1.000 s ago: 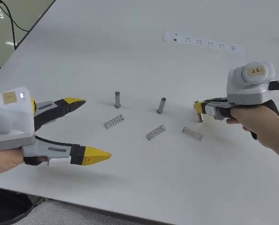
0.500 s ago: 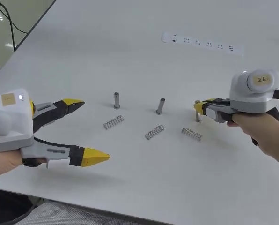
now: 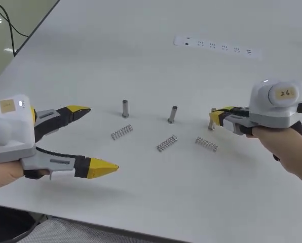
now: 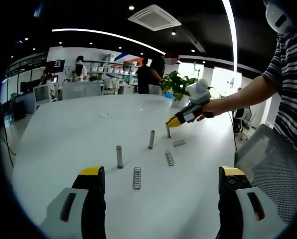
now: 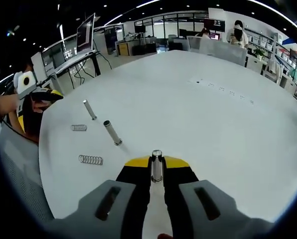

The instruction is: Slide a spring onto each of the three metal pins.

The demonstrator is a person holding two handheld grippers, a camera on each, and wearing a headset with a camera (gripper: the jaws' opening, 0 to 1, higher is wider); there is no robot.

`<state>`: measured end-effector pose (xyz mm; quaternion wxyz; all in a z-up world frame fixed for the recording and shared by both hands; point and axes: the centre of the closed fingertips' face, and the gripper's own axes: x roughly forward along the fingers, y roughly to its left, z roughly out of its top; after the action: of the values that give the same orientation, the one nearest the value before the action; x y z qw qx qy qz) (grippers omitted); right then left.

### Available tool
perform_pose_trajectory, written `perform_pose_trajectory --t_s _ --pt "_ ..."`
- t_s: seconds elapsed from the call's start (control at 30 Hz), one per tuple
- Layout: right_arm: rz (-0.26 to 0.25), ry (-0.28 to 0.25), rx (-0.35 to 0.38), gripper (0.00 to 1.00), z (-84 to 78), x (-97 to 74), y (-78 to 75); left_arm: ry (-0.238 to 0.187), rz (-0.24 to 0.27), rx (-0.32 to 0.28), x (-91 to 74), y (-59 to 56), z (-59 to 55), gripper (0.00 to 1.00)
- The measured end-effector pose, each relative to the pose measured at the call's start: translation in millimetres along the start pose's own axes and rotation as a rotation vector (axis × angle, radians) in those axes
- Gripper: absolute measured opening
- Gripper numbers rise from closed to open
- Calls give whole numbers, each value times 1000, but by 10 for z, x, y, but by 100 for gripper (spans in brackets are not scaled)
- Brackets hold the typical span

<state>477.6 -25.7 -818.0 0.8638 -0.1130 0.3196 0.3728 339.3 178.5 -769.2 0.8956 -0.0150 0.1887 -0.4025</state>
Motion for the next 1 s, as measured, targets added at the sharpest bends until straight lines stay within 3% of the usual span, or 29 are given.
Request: perform_pose_trajectory --t_s 1.0 --pt "-23 22 8 11 -93 -157 49 -14 -3 -2 -16 -40 25 94"
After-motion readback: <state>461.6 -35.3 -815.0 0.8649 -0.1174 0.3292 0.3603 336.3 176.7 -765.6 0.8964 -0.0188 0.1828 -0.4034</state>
